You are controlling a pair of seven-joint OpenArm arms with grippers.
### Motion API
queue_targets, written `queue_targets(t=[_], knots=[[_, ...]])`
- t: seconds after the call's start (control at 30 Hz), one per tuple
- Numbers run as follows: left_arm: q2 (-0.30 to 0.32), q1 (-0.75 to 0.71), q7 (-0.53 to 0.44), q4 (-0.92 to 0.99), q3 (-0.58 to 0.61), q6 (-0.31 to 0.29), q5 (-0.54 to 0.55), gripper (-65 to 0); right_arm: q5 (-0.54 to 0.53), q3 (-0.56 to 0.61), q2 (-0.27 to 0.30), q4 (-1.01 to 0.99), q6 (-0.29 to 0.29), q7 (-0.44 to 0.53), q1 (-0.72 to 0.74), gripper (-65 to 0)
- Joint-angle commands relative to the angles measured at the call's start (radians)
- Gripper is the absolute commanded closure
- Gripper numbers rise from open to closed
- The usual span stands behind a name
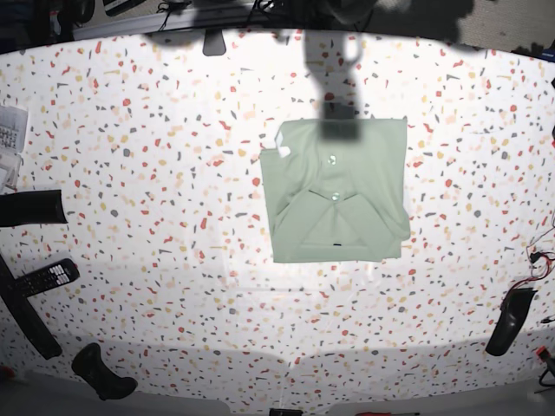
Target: Fold the T-shirt properly
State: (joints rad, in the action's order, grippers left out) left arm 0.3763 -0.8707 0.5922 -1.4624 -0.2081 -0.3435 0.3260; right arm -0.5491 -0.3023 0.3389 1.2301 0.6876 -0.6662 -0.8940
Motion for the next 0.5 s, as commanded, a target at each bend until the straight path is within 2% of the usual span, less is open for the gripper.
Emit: queue_targets(t=[0.0, 0.1, 0.23, 0.33, 0.47], knots=[[-0.002, 0.021, -0.021, 0.043, 0.019, -0.005, -0.020, -44.6, 0.010, 0.012, 0.020, -0.055, 0.011, 0.006, 0.034, -22.4], [-0.046, 0.147, -0.043, 0.225, 0.071, -0.005, -0.074, -44.6, 0.034, 0.059, 0.031, -0.254, 0.011, 0.032, 0.182, -22.4], [-0.106, 0.295, -0.094, 0.471, 0.079, -0.005, -0.074, -44.6, 0.083, 0.117, 0.026, -0.451, 0.011, 0.121, 0.353, -22.4], [-0.135, 0.380, -0.146, 0.619, 0.079, -0.006, -0.096, -44.6, 0.085, 0.161, 0.009, -0.537, 0.011, 0.146, 0.462, -22.4], [-0.148, 0.461, -0.172, 0.728, 0.079, -0.005, -0.196, -44.6, 0.180, 0.221, -0.008, -0.586, 0.011, 0.218, 0.560, -22.4]])
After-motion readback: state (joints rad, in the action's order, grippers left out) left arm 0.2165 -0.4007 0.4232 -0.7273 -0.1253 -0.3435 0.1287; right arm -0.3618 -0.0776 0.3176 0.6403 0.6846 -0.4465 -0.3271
